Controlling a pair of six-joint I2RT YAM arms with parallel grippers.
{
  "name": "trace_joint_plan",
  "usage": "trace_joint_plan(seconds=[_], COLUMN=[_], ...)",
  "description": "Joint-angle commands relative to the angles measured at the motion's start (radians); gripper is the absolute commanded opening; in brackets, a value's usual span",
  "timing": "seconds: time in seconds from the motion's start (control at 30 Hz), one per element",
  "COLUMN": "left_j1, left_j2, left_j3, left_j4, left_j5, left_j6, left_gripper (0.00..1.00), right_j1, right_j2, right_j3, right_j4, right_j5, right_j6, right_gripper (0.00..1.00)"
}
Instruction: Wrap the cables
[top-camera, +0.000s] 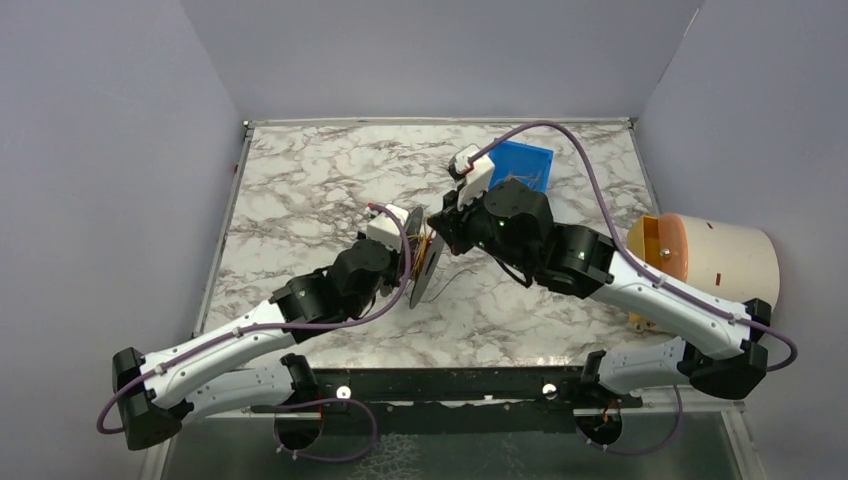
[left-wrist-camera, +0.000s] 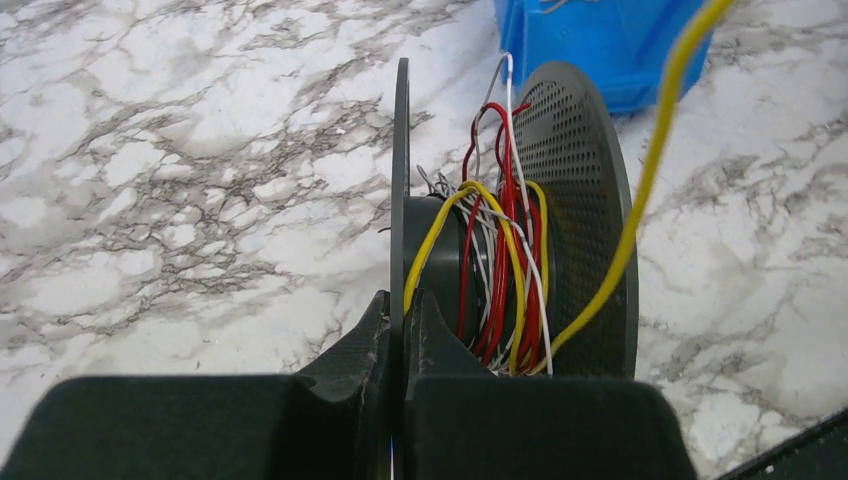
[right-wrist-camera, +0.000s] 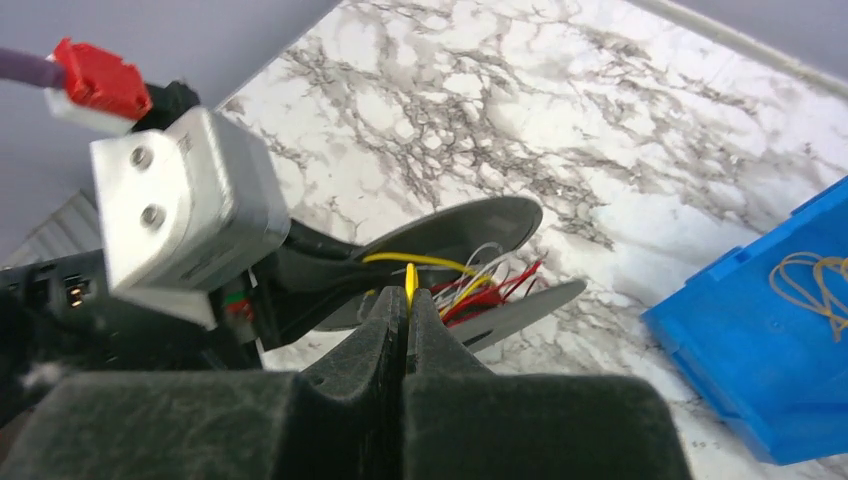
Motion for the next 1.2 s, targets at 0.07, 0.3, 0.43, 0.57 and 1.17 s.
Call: trace_joint_plan(seconds=[0.07, 0.3, 0.43, 0.57, 1.17], left_j1=[-0.006, -0.006, -0.006, -0.005, -0.005], left_j2=[-0.089, -0.178, -0.211, -0.238, -0.384], left_j3=[0.084, 0.113, 0.122, 0.131, 0.179], left_j4=[-0.086, -0.199, -0.212, -0.202, -0.121], left_j5=[0.235, 0.343, 0.414, 0.448, 0.522], left_j6=[0.133, 0.196, 0.217, 0.212, 0.135], left_gripper=[0.0, 0.0, 0.0, 0.0, 0.0], right_j1=[-0.038, -0.124, -0.172, -0.225, -0.373], right_j2=[0.048, -0.019, -0.073, -0.129, -0.296], right_j3=[0.058, -0.058, -0.152, -0.25, -0.657], right_j4=[-0.042, -0.037, -0.022, 0.0, 0.272], right_j5=[0.045, -0.004, -0.062, -0.158, -0.656], right_j6=[-0.2, -0.244, -0.204, -0.155, 0.019], right_gripper=[0.01, 0.01, 0.01, 0.01, 0.01])
